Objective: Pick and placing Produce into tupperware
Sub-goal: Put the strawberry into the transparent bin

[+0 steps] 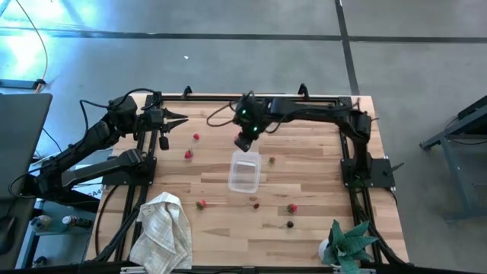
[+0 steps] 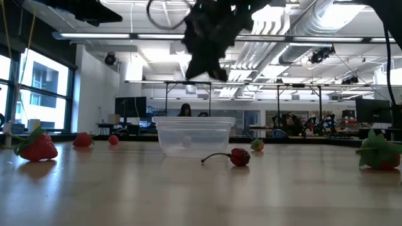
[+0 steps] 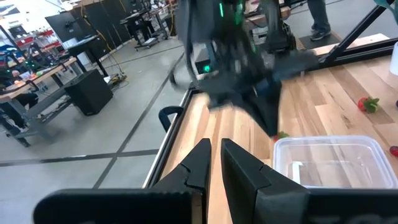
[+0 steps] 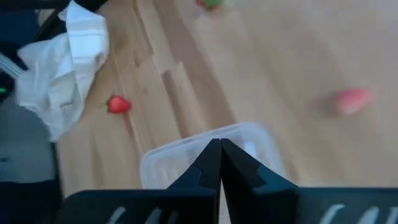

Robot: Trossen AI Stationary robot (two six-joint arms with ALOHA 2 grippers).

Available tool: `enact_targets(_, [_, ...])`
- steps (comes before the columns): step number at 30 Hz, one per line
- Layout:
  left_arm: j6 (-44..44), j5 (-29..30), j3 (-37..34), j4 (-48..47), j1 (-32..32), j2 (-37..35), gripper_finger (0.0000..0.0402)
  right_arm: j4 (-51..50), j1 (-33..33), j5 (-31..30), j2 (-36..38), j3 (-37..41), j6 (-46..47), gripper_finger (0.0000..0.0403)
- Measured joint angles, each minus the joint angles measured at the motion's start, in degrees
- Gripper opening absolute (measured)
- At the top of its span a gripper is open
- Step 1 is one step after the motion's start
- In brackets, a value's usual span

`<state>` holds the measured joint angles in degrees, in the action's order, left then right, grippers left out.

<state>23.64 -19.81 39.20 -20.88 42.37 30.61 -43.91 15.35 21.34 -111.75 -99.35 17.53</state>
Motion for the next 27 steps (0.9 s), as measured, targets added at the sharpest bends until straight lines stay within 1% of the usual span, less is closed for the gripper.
enact_targets(3, [0.0, 0.0, 0.0, 0.0, 0.0, 0.0, 0.0028, -7.9, 0.0, -7.0, 2.7, -5.6, -4.2, 0.0000])
enact_targets(5, [-0.1, 0.0, 0.0, -0.1, 0.0, 0.0, 0.0028, -12.6, 0.0, -11.9, 4.8, -8.7, -5.7, 0.0000])
enact_targets(7, [-0.2, 0.0, 0.0, -0.2, 0.0, 0.0, 0.0028, -15.8, 0.0, -15.4, 7.5, -10.8, -6.3, 0.0000])
enact_targets(10, [-0.6, 0.0, 0.0, -0.2, 0.0, -0.1, 0.0028, -18.6, 0.0, -17.2, 12.5, -11.0, -6.5, 0.0000])
enact_targets(12, [-1.0, -0.1, 0.0, -0.2, 0.0, -0.6, 0.0028, -19.7, -0.3, -17.3, 16.4, -8.8, -5.9, 0.0000])
enact_targets(15, [-1.2, -1.3, 0.0, -0.2, 0.0, -1.4, 0.0028, -18.9, -1.3, -18.2, 23.7, -1.0, -3.1, 0.0000])
enact_targets(19, [0.4, -5.7, 0.0, -0.2, 0.0, -3.2, 0.0028, -9.9, -4.7, -19.3, 36.8, 17.2, 2.7, 0.0000])
enact_targets(21, [2.4, -9.5, 0.0, -0.3, 0.0, -4.3, 0.0028, -2.9, -7.0, -19.2, 43.2, 26.5, 5.8, 0.0000])
enact_targets(23, [5.3, -14.8, 0.0, -0.5, 0.0, -5.5, 0.0028, 3.3, -8.8, -17.7, 49.2, 34.1, 9.3, 0.0000])
enact_targets(25, [7.7, -19.5, 0.1, -1.1, 0.0, -6.6, 0.0028, 7.7, -10.0, -15.2, 54.3, 39.7, 12.5, 0.0000])
enact_targets(27, [9.3, -22.0, 0.1, -2.7, 0.0, -7.3, 0.0028, 9.8, -11.0, -12.7, 58.2, 43.5, 13.7, 0.0000])
